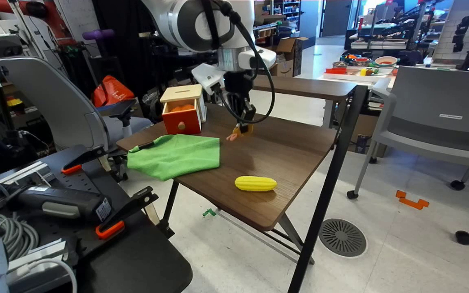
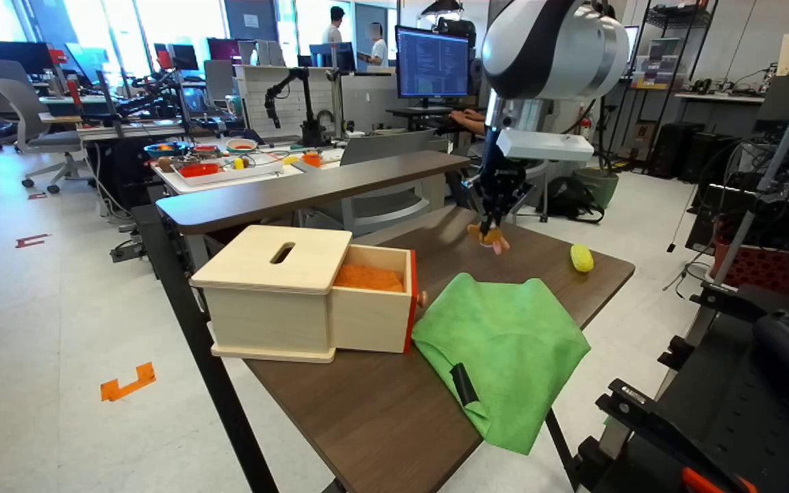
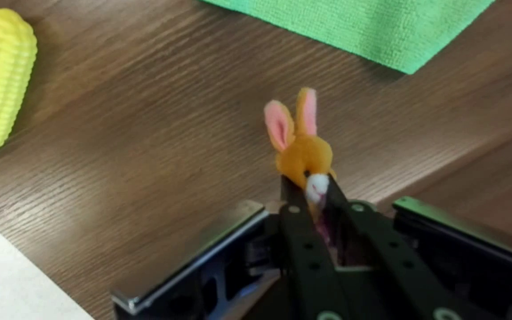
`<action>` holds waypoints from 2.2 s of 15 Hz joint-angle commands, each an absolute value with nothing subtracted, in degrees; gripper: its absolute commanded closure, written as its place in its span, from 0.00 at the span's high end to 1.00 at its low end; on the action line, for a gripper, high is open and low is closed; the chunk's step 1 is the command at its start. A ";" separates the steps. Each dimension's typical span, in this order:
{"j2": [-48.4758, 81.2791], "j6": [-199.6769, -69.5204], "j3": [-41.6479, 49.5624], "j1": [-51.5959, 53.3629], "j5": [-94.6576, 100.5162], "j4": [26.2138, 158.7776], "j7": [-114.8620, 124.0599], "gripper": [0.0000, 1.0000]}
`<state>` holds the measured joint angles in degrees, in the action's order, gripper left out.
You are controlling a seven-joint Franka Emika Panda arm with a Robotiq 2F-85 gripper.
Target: Move the rat plush toy
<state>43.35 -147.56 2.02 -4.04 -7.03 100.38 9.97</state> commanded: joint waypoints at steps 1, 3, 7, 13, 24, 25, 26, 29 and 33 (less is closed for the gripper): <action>42.44 -147.47 2.59 -4.16 -7.92 98.05 10.55 0.02; 43.54 -147.13 3.02 -4.74 -8.18 94.73 11.04 0.03; 47.60 -146.56 4.51 -5.60 -7.80 87.34 12.43 0.03; 57.61 -144.38 5.24 -7.69 -7.78 76.06 13.57 0.03; 68.25 -133.18 5.54 -7.76 -7.00 59.12 16.18 0.54; 68.27 -132.32 5.51 -7.78 -6.94 58.67 16.08 0.60; 67.72 -131.85 5.88 -7.52 -6.63 58.91 16.33 0.69; 63.88 -131.98 5.74 -7.57 -6.53 62.17 15.38 0.90; 53.98 -134.58 4.74 -7.76 -7.03 73.17 12.48 1.00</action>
